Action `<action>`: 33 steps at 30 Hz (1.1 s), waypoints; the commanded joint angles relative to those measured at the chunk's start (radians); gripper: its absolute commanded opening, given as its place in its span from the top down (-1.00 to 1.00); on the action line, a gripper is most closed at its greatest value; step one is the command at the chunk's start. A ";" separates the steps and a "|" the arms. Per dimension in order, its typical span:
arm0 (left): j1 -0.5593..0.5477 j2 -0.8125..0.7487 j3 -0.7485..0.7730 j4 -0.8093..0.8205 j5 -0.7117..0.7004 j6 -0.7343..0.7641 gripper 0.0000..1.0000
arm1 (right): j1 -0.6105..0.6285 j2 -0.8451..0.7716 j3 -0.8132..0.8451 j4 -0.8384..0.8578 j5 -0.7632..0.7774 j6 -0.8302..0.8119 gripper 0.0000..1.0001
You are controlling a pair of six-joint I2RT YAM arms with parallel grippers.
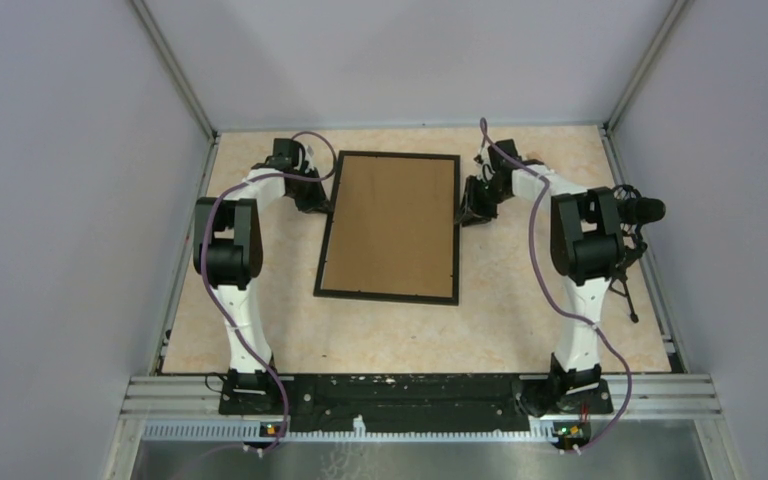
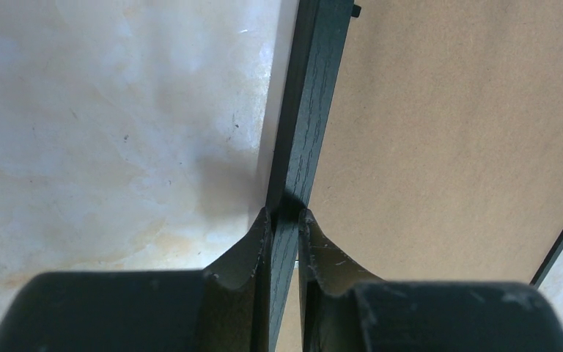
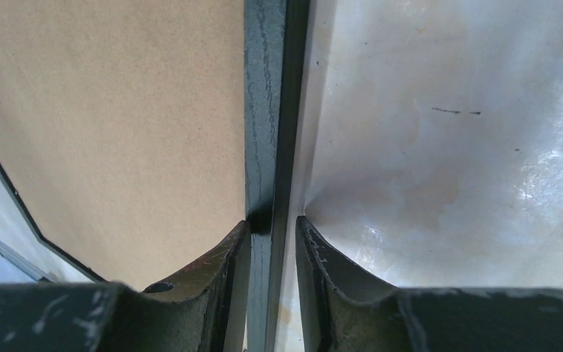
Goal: Put the photo into the frame
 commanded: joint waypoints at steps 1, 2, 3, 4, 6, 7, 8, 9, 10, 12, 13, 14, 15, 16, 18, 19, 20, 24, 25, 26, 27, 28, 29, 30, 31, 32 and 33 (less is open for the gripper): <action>-0.018 0.061 -0.023 -0.026 -0.078 0.007 1.00 | 0.086 0.126 0.046 -0.047 0.213 0.029 0.43; -0.018 0.061 -0.023 -0.026 -0.077 0.007 1.00 | 0.096 0.139 0.063 -0.065 0.246 0.039 0.43; -0.018 0.061 -0.022 -0.026 -0.075 0.007 1.00 | 0.106 0.155 0.080 -0.080 0.268 0.044 0.43; -0.018 0.061 -0.021 -0.027 -0.075 0.007 1.00 | 0.114 0.172 0.100 -0.103 0.292 0.050 0.44; -0.018 0.058 -0.020 -0.029 -0.074 0.008 1.00 | 0.138 0.207 0.139 -0.156 0.364 0.051 0.45; -0.018 0.058 -0.021 -0.029 -0.072 0.009 1.00 | 0.154 0.221 0.152 -0.178 0.402 0.054 0.45; -0.019 0.057 -0.021 -0.030 -0.072 0.009 1.00 | 0.164 0.238 0.168 -0.193 0.423 0.058 0.46; -0.018 0.057 -0.021 -0.029 -0.070 0.009 1.00 | 0.175 0.255 0.187 -0.210 0.446 0.064 0.46; -0.018 0.057 -0.020 -0.029 -0.068 0.007 1.00 | 0.184 0.278 0.210 -0.237 0.484 0.070 0.46; -0.018 0.059 -0.020 -0.031 -0.062 0.007 1.00 | 0.201 0.331 0.256 -0.289 0.552 0.072 0.47; -0.018 0.058 -0.020 -0.032 -0.059 0.006 1.00 | 0.216 0.361 0.290 -0.323 0.597 0.070 0.48; -0.020 0.057 -0.021 -0.032 -0.060 0.006 1.00 | 0.239 0.382 0.324 -0.367 0.646 0.070 0.49; -0.018 0.055 -0.022 -0.032 -0.059 0.005 1.00 | 0.260 0.382 0.328 -0.372 0.685 0.072 0.49; -0.019 0.055 -0.023 -0.031 -0.058 0.004 1.00 | 0.276 0.388 0.336 -0.386 0.697 0.076 0.50; -0.019 0.050 -0.024 -0.031 -0.056 0.004 1.00 | 0.287 0.384 0.335 -0.399 0.680 0.077 0.47; -0.019 0.044 -0.024 -0.030 -0.055 0.007 1.00 | 0.287 0.359 0.312 -0.370 0.634 0.068 0.42; -0.019 0.037 -0.023 -0.030 -0.060 0.012 1.00 | 0.278 0.325 0.284 -0.322 0.552 0.054 0.34; -0.022 -0.065 -0.038 -0.039 -0.133 0.022 0.30 | 0.192 0.161 0.191 -0.142 0.214 0.039 0.14; -0.026 -0.104 -0.052 -0.042 -0.158 0.022 0.06 | 0.183 0.129 0.195 -0.135 0.234 0.031 0.04; -0.029 -0.153 -0.071 -0.047 -0.180 0.017 -0.16 | 0.177 0.110 0.203 -0.139 0.252 0.022 -0.04; -0.034 -0.198 -0.090 -0.056 -0.199 0.006 -0.34 | 0.164 0.100 0.211 -0.142 0.255 0.019 -0.07; -0.039 -0.243 -0.108 -0.073 -0.209 -0.017 -0.47 | 0.153 0.099 0.214 -0.146 0.251 0.015 -0.07; -0.040 -0.291 -0.131 -0.108 -0.197 -0.047 -0.52 | 0.145 0.101 0.213 -0.151 0.256 0.011 -0.06; -0.045 -0.339 -0.169 -0.131 -0.166 -0.085 -0.53 | 0.141 0.103 0.203 -0.148 0.274 0.014 -0.04; -0.054 -0.392 -0.222 -0.143 -0.130 -0.121 -0.54 | 0.140 0.101 0.178 -0.139 0.301 0.024 0.00; -0.074 -0.454 -0.291 -0.147 -0.113 -0.163 -0.54 | 0.140 0.097 0.149 -0.124 0.321 0.038 0.08; -0.106 -0.514 -0.361 -0.147 -0.105 -0.217 -0.53 | 0.141 0.092 0.114 -0.101 0.331 0.061 0.16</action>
